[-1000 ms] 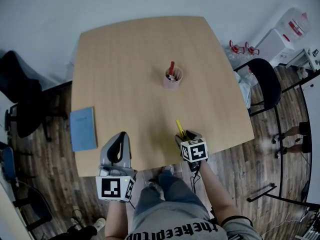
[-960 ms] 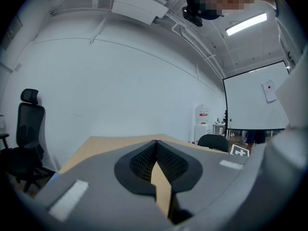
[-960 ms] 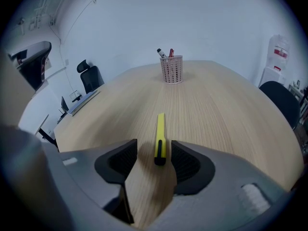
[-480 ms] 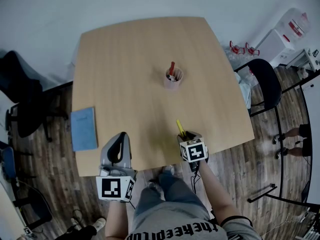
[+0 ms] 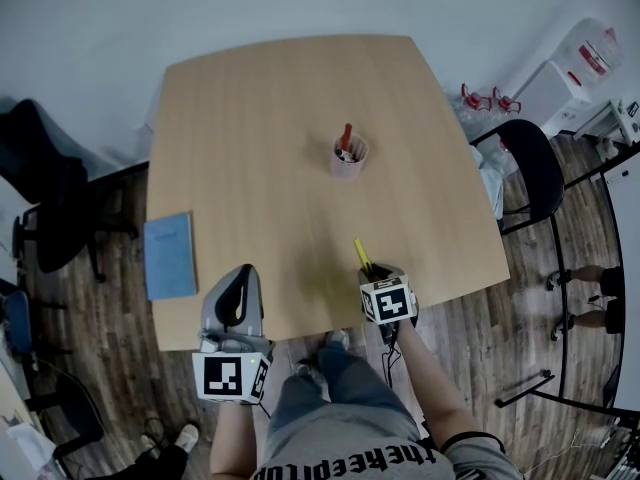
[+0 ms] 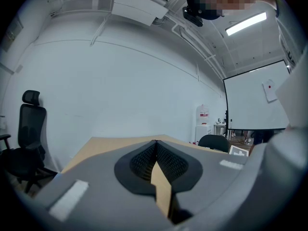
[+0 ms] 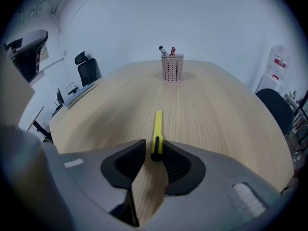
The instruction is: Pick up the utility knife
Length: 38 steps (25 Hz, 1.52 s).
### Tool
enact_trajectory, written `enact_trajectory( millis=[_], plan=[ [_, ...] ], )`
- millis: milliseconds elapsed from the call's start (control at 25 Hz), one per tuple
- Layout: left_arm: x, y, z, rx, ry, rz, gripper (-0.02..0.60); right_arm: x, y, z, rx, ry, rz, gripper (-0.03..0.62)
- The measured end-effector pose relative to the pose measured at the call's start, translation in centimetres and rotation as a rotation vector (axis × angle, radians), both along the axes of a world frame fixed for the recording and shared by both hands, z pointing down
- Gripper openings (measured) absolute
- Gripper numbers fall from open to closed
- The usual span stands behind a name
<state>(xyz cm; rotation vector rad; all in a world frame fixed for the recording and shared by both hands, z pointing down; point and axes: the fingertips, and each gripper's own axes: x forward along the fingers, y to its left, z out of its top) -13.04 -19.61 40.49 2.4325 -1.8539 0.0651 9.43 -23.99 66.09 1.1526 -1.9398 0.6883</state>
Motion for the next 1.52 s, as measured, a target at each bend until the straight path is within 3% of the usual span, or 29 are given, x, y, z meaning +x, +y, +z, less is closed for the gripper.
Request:
enact_trajectory(
  millis=[760, 1160, 1520],
  plan=[
    [-0.4, 0.8, -0.6, 0.012, -0.01, -0.007, 0.02, 0.4, -0.3, 0.0, 0.024, 0.048, 0.024, 0.067],
    [-0.2, 0.9, -0.9, 0.025, -0.012, 0.021, 0.02, -0.1, 0.1, -3.1, 0.103, -0.055, 0.066, 0.067],
    [0.0, 1.2, -1.2, 0.035, -0.008, 0.048, 0.02, -1.3, 1.0, -8.3, 0.234, -0.163, 0.081, 0.066]
  ],
)
